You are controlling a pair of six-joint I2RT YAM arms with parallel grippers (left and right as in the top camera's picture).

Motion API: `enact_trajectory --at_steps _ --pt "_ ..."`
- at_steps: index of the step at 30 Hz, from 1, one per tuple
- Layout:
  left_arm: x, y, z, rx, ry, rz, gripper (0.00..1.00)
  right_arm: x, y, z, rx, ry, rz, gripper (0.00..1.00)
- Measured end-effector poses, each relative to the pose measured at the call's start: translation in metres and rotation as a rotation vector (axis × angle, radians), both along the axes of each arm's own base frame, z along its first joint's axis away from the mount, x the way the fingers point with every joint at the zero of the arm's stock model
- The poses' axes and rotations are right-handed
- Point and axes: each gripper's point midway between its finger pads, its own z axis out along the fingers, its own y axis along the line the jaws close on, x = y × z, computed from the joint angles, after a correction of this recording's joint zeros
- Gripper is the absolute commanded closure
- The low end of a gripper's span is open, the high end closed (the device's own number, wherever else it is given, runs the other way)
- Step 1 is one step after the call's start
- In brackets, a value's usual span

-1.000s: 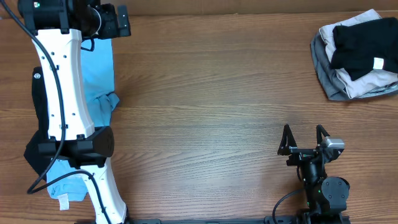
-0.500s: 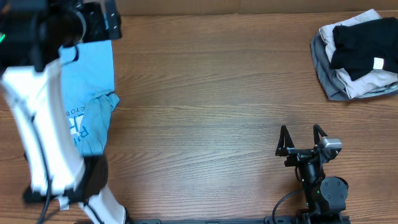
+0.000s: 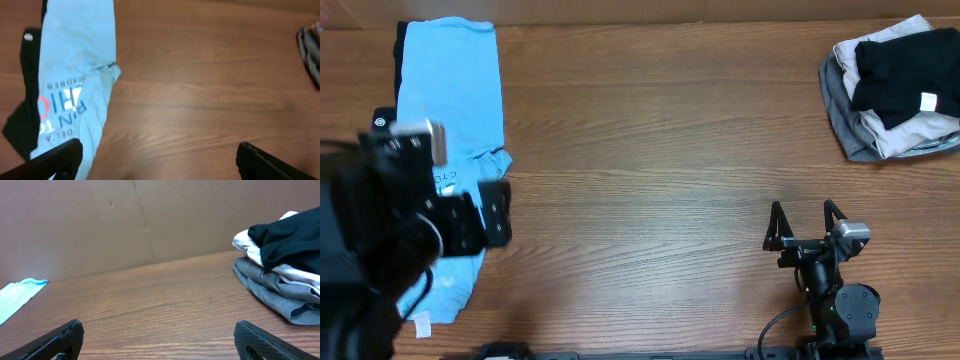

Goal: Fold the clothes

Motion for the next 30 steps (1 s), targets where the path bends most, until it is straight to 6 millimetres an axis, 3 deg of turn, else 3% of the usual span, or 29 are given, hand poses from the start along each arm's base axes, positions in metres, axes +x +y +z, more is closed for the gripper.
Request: enact_trajectory --at_steps 9,14,17,25,30 --pt "0.036 -0.009 0.007 -0.016 -0.542 -0.050 0.00 0.000 0.000 0.000 0.000 0.000 0.000 0.00" --pt "0.043 -0.012 -0.027 -0.015 -0.740 -0.071 0.00 0.000 0.000 0.000 0.000 0.000 0.000 0.00" --pt "0.044 -0.012 -0.055 -0.013 -0.790 -0.074 0.00 0.000 0.000 0.000 0.000 0.001 0.000 0.00" --pt "0.037 -0.015 -0.107 -0.013 -0.891 -0.089 0.00 0.000 0.000 0.000 0.000 0.001 0.000 0.00" --pt "0.031 -0.015 -0.124 -0.011 -0.918 -0.089 0.00 0.000 0.000 0.000 0.000 0.000 0.000 0.00"
